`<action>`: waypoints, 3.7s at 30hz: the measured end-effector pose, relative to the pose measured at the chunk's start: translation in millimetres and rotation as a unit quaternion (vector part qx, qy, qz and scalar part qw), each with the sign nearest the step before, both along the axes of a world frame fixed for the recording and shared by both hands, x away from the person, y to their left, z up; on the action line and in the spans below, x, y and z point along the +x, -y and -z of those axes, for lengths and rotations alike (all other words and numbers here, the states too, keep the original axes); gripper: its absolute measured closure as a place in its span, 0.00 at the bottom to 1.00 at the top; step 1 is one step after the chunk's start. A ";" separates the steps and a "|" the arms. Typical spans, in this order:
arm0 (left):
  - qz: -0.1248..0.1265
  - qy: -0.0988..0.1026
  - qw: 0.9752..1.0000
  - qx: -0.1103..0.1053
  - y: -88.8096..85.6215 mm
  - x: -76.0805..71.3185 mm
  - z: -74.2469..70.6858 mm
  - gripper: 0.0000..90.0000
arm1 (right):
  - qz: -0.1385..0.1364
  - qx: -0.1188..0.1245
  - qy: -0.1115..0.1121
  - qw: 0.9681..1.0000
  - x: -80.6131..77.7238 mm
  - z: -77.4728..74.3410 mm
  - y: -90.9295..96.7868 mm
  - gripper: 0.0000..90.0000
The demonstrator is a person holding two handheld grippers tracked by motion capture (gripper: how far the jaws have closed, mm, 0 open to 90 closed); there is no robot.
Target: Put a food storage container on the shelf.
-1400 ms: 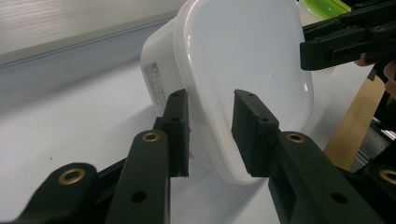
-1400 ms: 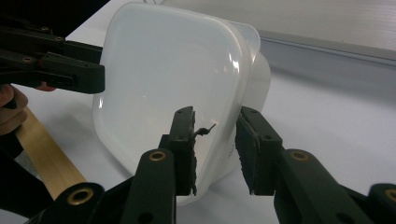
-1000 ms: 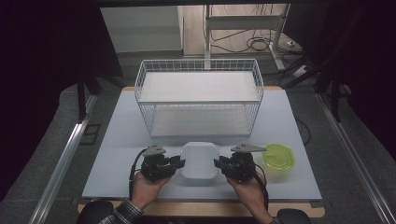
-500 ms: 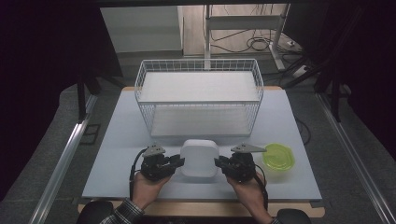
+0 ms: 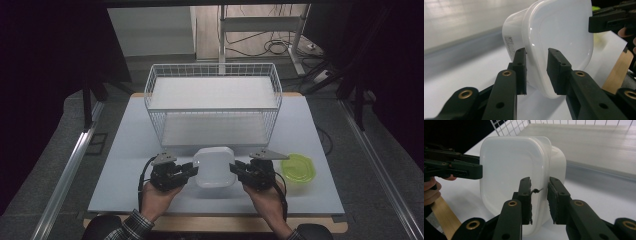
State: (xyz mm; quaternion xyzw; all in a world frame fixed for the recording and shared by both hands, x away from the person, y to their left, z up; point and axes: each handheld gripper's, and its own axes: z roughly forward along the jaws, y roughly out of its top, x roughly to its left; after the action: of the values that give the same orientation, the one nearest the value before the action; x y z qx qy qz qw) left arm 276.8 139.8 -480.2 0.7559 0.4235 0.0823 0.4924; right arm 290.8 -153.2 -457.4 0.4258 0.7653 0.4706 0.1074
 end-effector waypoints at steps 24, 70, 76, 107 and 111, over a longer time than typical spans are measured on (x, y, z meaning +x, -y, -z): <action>-0.021 0.037 0.999 0.001 -0.5 15.2 -34.9 0.80 | 0.023 0.011 0.031 0.999 13.3 -27.3 -6.2 0.84; -0.044 0.109 0.993 -0.013 -12.7 54.0 -136.6 0.81 | 0.027 0.035 0.092 0.995 52.0 -122.8 -19.5 0.83; -0.046 0.108 0.993 -0.014 -13.8 62.8 -146.1 0.81 | 0.027 0.041 0.088 0.995 61.4 -131.2 -20.4 0.83; -0.067 0.092 0.993 -0.019 -18.5 115.2 -167.4 0.80 | 0.040 0.042 0.073 0.996 116.7 -157.1 -31.5 0.83; -0.067 0.090 0.993 -0.022 -19.4 120.2 -167.5 0.78 | 0.038 0.040 0.069 0.996 123.0 -158.5 -33.7 0.81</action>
State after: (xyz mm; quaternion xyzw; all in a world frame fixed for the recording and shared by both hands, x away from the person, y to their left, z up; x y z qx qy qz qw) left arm 397.1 159.2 -312.7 0.7043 0.4292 0.1733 0.5383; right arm 413.8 -119.5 -298.9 0.4248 0.7197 0.5251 0.1606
